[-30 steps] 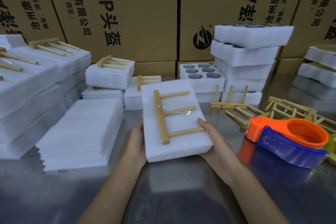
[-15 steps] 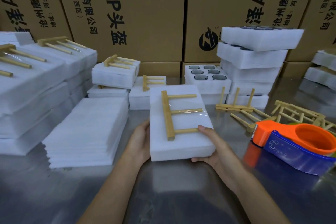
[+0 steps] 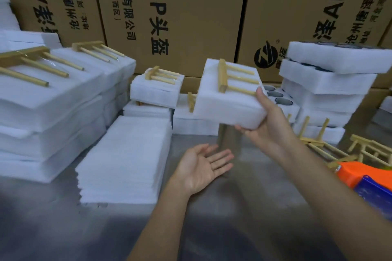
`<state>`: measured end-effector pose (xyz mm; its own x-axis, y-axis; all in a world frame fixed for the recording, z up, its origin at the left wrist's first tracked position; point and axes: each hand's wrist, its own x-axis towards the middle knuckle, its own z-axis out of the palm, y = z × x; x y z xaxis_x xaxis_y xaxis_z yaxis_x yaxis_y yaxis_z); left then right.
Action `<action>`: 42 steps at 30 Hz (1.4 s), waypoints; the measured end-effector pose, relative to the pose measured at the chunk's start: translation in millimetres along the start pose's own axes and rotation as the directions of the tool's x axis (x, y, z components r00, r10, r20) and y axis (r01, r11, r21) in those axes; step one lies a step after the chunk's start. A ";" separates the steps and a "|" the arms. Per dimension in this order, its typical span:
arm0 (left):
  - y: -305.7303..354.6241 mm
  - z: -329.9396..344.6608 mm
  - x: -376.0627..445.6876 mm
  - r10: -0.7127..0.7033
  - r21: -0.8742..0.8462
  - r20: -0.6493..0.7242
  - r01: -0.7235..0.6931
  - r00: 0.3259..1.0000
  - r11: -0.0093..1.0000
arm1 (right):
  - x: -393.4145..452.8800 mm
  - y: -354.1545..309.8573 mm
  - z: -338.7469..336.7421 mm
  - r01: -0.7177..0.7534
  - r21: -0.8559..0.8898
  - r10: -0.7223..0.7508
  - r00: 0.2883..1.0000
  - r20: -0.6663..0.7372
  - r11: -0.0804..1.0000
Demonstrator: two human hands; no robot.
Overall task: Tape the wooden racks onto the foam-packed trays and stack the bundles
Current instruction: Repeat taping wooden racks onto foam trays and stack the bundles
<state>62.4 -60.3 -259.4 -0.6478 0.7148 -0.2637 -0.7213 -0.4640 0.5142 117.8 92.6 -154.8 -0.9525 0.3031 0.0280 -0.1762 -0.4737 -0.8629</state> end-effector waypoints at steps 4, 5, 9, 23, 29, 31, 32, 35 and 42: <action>1.9 -1.8 1.4 -0.047 0.009 0.022 0.046 0.999 0.999 | 63.4 -11.9 28.9 0.000 -0.005 -0.001 0.999 -0.041 1.000; 2.6 -2.2 1.3 -0.055 0.003 0.026 0.055 0.998 0.998 | 77.8 -12.2 32.3 -0.004 0.017 0.004 0.999 -0.047 1.000; 3.9 -3.0 0.9 -0.071 0.002 0.045 0.071 0.996 0.997 | 122.8 6.5 35.8 -0.127 -0.108 0.121 0.991 -0.062 0.986; 1.8 2.6 1.1 -0.054 0.030 0.025 0.053 0.998 0.998 | 148.3 26.6 24.4 -0.278 -0.451 0.281 0.958 -0.062 0.848; 2.1 3.5 0.2 -0.054 0.044 0.025 0.053 0.998 0.998 | 137.4 15.5 36.9 -0.354 -0.767 0.245 0.934 -0.260 0.535; 1.8 3.1 -0.8 -0.058 0.055 0.027 0.057 0.998 0.997 | 138.9 12.7 39.2 -0.281 -0.861 0.082 0.959 -0.273 0.423; 1.8 2.9 -1.0 -0.060 0.060 0.029 0.058 0.998 0.996 | 139.5 9.8 38.5 -0.227 -0.900 -0.013 0.968 -0.249 0.372; 3.0 3.3 -1.5 -0.055 0.056 0.031 0.053 0.998 0.997 | 137.3 -7.5 23.7 -0.107 -0.991 -0.291 0.949 -0.124 0.075; 3.0 5.5 -2.3 -0.053 0.074 0.013 0.052 0.999 0.996 | 117.1 -39.8 -71.9 -0.282 -0.843 -0.114 0.959 -0.260 -0.458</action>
<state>63.0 -60.6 -252.7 -0.6054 0.7450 -0.2801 -0.7338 -0.3862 0.5590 31.1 206.4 -153.5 -0.8290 0.5593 -0.0059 0.5591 0.8283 -0.0378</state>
